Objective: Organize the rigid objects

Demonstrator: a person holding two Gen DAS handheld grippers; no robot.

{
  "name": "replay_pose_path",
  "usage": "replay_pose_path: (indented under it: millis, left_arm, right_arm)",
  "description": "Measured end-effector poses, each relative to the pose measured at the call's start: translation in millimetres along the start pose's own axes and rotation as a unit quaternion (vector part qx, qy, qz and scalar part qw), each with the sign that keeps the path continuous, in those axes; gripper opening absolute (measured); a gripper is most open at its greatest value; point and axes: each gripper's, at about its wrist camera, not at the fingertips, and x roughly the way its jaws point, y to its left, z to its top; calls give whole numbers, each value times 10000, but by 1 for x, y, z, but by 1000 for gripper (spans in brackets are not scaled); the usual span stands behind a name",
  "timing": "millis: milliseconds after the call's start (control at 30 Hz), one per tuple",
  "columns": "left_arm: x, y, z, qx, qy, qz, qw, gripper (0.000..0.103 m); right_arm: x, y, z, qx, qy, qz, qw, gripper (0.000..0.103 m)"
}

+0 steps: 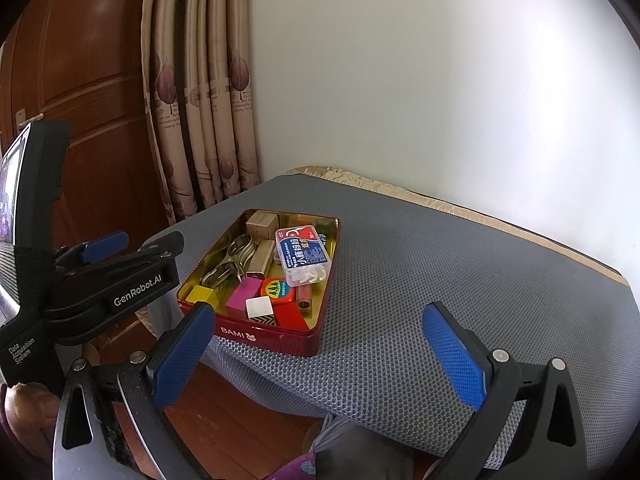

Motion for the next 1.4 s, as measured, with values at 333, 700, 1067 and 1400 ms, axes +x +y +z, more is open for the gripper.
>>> replay_pose_path:
  millis: [333, 700, 1067, 1400]
  left_arm:
    - [-1, 2, -1, -21, -21, 22, 10000, 68]
    - [-8, 0, 0, 11, -203, 82, 9998, 68]
    - [-10, 0, 0, 29, -212, 83, 9997, 68]
    - [-9, 0, 1, 57, -189, 66, 9998, 68]
  right_arm:
    - [0, 0, 1, -6, 12, 21, 10000, 103]
    - [0, 0, 1, 0, -4, 43, 10000, 103]
    - [0, -1, 2, 0, 3, 59, 10000, 103]
    - [1, -1, 2, -6, 25, 74, 10000, 103]
